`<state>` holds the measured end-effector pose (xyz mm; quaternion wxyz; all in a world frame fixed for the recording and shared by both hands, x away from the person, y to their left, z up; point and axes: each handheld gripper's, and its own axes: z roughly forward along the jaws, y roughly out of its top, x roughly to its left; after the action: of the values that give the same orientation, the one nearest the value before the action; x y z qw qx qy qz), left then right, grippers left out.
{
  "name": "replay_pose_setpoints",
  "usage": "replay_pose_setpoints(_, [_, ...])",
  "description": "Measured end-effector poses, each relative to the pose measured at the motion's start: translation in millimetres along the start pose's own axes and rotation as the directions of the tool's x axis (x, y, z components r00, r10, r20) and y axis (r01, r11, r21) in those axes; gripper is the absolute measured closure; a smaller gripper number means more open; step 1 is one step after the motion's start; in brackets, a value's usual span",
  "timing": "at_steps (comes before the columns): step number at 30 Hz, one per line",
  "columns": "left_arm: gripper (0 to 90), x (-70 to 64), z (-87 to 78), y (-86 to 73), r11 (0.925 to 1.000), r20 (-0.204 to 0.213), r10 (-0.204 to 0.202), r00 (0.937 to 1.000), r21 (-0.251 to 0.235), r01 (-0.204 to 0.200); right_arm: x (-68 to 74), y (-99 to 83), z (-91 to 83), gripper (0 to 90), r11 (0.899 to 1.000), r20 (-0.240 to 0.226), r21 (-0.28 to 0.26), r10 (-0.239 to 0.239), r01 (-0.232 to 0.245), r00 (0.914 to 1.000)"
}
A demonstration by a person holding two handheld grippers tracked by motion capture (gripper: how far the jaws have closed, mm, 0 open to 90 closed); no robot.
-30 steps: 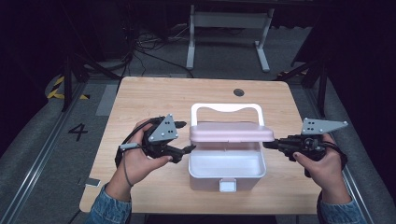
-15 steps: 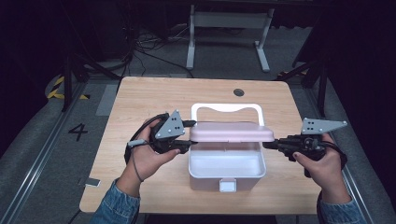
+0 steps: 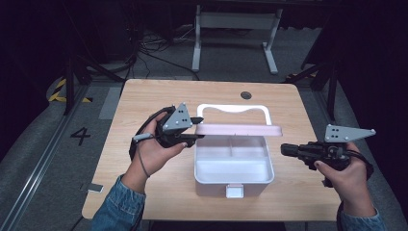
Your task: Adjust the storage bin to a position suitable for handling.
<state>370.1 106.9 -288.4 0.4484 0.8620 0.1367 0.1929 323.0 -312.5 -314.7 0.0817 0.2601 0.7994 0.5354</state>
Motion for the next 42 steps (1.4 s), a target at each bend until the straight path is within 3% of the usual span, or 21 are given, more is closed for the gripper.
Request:
replay_pose_setpoints(10, [70.1,23.5,6.9,12.9,0.9984,-0.019,-0.056,0.9983,0.011,0.056,-5.2,-5.1,-15.4,87.6,1.000,0.045,-0.026,0.019,-0.018,0.9988])
replay_pose_setpoints(21, [73.3,48.0,19.2,13.7,0.9880,-0.009,-0.152,0.9883,-0.025,0.152,-10.9,-12.4,-23.4,88.3,0.998,0.095,-0.040,0.043,-0.039,0.9946])
replay_pose_setpoints(24, [73.9,53.0,23.0,15.2,0.9817,-0.010,-0.189,0.9819,-0.024,0.189,-12.1,-14.7,-25.6,88.4,0.998,0.105,-0.040,0.047,-0.043,0.9933])
replay_pose_setpoints(26, [74.3,56.5,26.2,17.1,0.9736,-0.011,-0.227,0.9737,-0.020,0.227,-13.0,-16.2,-27.2,88.3,0.998,0.111,-0.039,0.054,-0.050,0.9923])
replay_pose_setpoints(30, [75.0,62.0,29.7,19.4,0.9652,-0.016,-0.261,0.9651,-0.006,0.261,-13.8,-18.1,-28.9,88.3,0.998,0.117,-0.039,0.060,-0.056,0.9913])
replay_pose_setpoints(36, [75.3,75.7,39.2,18.1,0.9421,-0.003,-0.335,0.9422,-0.008,0.335,-14.6,-21.0,-31.0,88.0,0.997,0.122,-0.041,0.070,-0.065,0.9900])
replay_pose_setpoints(38, [75.2,79.3,42.0,17.2,0.9386,-0.001,-0.345,0.9387,-0.009,0.345,-14.9,-21.9,-31.4,87.7,0.997,0.124,-0.041,0.073,-0.068,0.9896])
replay_pose_setpoints(40, [75.1,82.5,44.0,16.6,0.9391,0.003,-0.344,0.9391,-0.006,0.344,-15.4,-22.9,-31.5,87.6,0.997,0.122,-0.039,0.075,-0.071,0.9896])
replay_pose_setpoints(42, [74.9,87.0,48.9,15.0,0.9344,-0.002,-0.356,0.9344,-0.008,0.356,-16.2,-24.1,-30.4,87.5,0.996,0.121,-0.037,0.081,-0.077,0.9894])
